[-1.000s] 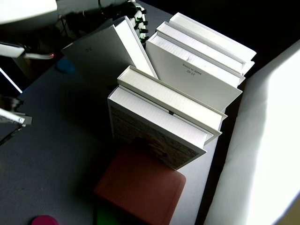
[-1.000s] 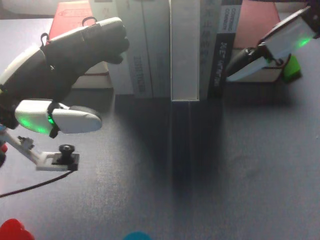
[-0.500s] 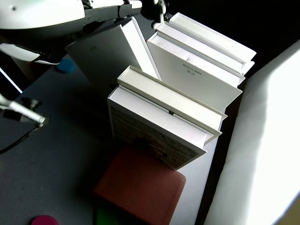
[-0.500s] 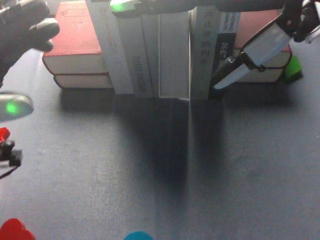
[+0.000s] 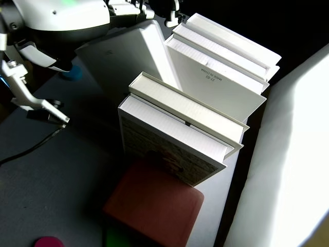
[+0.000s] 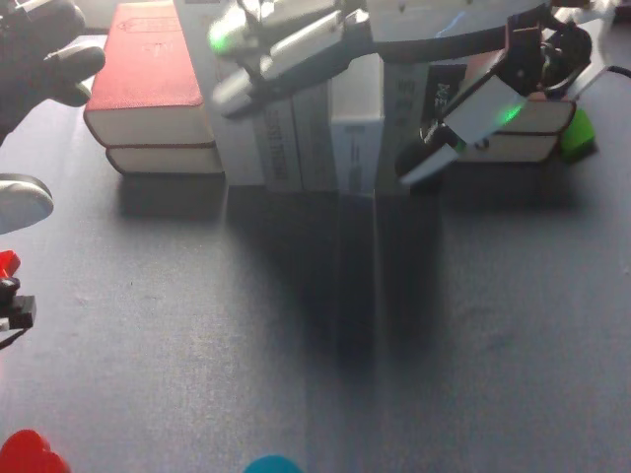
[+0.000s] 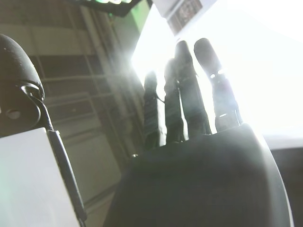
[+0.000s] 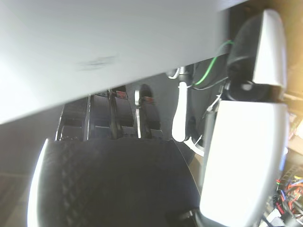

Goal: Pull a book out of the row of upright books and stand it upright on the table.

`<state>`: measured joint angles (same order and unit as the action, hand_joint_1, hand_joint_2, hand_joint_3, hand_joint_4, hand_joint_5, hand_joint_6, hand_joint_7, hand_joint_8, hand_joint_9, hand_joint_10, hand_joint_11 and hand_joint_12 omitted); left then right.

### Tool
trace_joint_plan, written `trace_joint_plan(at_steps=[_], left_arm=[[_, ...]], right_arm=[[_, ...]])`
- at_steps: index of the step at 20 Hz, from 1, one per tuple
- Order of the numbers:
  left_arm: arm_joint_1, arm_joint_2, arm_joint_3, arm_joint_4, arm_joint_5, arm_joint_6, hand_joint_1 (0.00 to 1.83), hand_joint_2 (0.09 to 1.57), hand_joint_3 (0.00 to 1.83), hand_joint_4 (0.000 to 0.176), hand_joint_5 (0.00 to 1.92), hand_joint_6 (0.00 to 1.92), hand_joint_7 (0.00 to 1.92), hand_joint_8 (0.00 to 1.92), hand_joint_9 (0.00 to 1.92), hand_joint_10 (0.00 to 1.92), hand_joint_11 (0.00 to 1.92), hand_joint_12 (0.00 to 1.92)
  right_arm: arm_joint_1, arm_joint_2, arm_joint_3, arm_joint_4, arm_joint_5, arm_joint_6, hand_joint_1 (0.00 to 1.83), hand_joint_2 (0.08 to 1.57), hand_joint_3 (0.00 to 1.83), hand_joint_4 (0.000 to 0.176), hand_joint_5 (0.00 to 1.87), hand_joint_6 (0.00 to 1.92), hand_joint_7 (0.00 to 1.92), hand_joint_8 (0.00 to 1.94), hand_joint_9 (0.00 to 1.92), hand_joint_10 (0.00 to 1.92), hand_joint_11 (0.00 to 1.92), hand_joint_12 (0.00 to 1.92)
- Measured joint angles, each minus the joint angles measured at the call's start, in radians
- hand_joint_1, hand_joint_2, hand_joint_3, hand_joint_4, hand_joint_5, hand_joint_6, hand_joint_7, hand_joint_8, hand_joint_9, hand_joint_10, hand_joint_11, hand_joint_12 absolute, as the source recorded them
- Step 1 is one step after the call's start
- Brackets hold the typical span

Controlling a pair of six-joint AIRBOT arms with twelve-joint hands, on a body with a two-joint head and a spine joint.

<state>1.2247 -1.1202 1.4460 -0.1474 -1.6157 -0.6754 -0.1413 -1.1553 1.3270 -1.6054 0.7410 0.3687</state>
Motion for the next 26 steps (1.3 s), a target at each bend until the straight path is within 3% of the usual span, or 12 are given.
trace_joint_plan(at_steps=[1, 2, 4, 7, 10, 11, 13, 14, 15, 18, 24, 26], left_arm=[[0.000, 0.000, 0.000, 0.003, -0.001, 0.000, 1.13, 0.72, 0.00, 0.010, 0.40, 0.00, 0.32, 0.00, 0.47, 0.01, 0.00, 1.33], [-0.002, -0.004, 0.000, 0.002, -0.003, 0.000, 1.16, 0.70, 0.00, 0.000, 0.42, 0.01, 0.32, 0.00, 0.50, 0.02, 0.00, 1.39], [-0.002, -0.017, 0.000, 0.004, -0.003, 0.000, 1.15, 0.70, 0.00, 0.008, 0.46, 0.02, 0.33, 0.00, 0.46, 0.00, 0.00, 1.38], [-0.002, -0.023, 0.000, 0.015, 0.000, 0.000, 1.12, 0.73, 0.01, 0.019, 0.46, 0.01, 0.33, 0.00, 0.42, 0.00, 0.00, 1.33], [-0.002, -0.023, 0.000, 0.006, 0.000, 0.000, 1.10, 0.72, 0.00, 0.023, 0.43, 0.00, 0.30, 0.00, 0.39, 0.00, 0.00, 1.28], [-0.002, -0.023, -0.002, 0.008, -0.001, -0.001, 1.09, 0.72, 0.00, 0.023, 0.43, 0.00, 0.30, 0.00, 0.40, 0.00, 0.00, 1.29], [-0.002, -0.023, -0.003, 0.011, 0.000, 0.000, 1.08, 0.72, 0.00, 0.025, 0.43, 0.00, 0.34, 0.01, 0.41, 0.01, 0.00, 1.33], [-0.002, -0.024, -0.003, 0.012, -0.001, 0.000, 1.08, 0.71, 0.00, 0.024, 0.43, 0.00, 0.38, 0.01, 0.43, 0.01, 0.00, 1.37], [-0.002, -0.025, -0.003, 0.013, -0.001, 0.000, 1.10, 0.71, 0.00, 0.021, 0.43, 0.00, 0.38, 0.01, 0.45, 0.01, 0.00, 1.40], [-0.002, -0.032, -0.014, 0.016, 0.000, 0.000, 1.09, 0.70, 0.00, 0.016, 0.41, 0.00, 0.34, 0.00, 0.45, 0.01, 0.00, 1.40], [0.002, -0.037, -0.025, 0.021, -0.001, 0.000, 1.13, 0.67, 0.00, 0.034, 0.45, 0.01, 0.36, 0.01, 0.45, 0.01, 0.00, 1.42], [0.004, -0.037, -0.026, 0.018, 0.000, 0.000, 1.12, 0.69, 0.00, 0.024, 0.46, 0.01, 0.36, 0.00, 0.46, 0.01, 0.00, 1.47]], right_arm=[[0.000, -0.010, 0.011, -0.002, 0.000, 0.001, 1.34, 0.96, 0.02, 0.000, 0.86, 0.10, 0.87, 0.08, 0.91, 0.21, 0.40, 1.33], [0.000, -0.016, 0.016, -0.004, -0.005, 0.001, 1.45, 1.12, 0.00, 0.000, 0.74, 0.99, 0.81, 0.89, 0.90, 0.95, 0.73, 1.56], [0.000, -0.024, 0.020, 0.001, -0.002, 0.001, 1.38, 1.18, 0.00, 0.000, 0.75, 1.14, 0.87, 1.16, 0.84, 1.41, 0.61, 1.65], [-0.003, -0.027, 0.022, -0.001, 0.005, 0.001, 1.37, 1.15, 0.00, 0.000, 0.79, 1.17, 0.95, 0.98, 0.93, 1.30, 0.61, 1.49], [-0.003, -0.016, 0.024, 0.065, 0.012, 0.001, 1.30, 1.09, 0.00, 0.000, 0.99, 0.75, 1.09, 1.02, 1.12, 1.25, 0.82, 1.63], [-0.003, -0.011, 0.026, 0.085, 0.014, -0.003, 1.37, 1.09, 0.00, 0.000, 0.92, 0.88, 1.05, 0.86, 1.02, 1.25, 0.67, 1.58], [-0.003, -0.004, 0.027, 0.116, 0.018, -0.007, 1.29, 1.13, 0.00, 0.000, 0.92, 0.85, 1.00, 1.16, 0.99, 1.29, 0.77, 1.68], [-0.012, 0.005, 0.027, 0.145, 0.023, -0.010, 1.26, 1.13, 0.00, 0.000, 0.92, 1.01, 0.96, 1.14, 1.18, 1.68, 1.12, 1.87], [-0.025, 0.014, 0.027, 0.178, 0.033, -0.013, 1.23, 1.19, 0.01, 0.000, 0.79, 1.05, 0.91, 1.34, 0.86, 1.54, 0.71, 1.91], [-0.092, 0.072, 0.019, 0.284, 0.114, 0.050, 1.36, 1.17, 0.00, 0.000, 0.75, 0.93, 0.95, 1.12, 0.85, 1.49, 0.69, 1.71], [-0.126, 0.188, -0.120, 0.421, 0.247, -0.015, 1.37, 1.17, 0.00, 0.000, 0.75, 0.93, 0.95, 1.12, 0.85, 1.49, 0.69, 1.71], [-0.144, 0.190, -0.143, 0.436, 0.285, -0.018, 1.35, 1.20, 0.00, 0.000, 0.72, 0.96, 0.88, 1.22, 0.78, 1.54, 0.68, 1.71]])
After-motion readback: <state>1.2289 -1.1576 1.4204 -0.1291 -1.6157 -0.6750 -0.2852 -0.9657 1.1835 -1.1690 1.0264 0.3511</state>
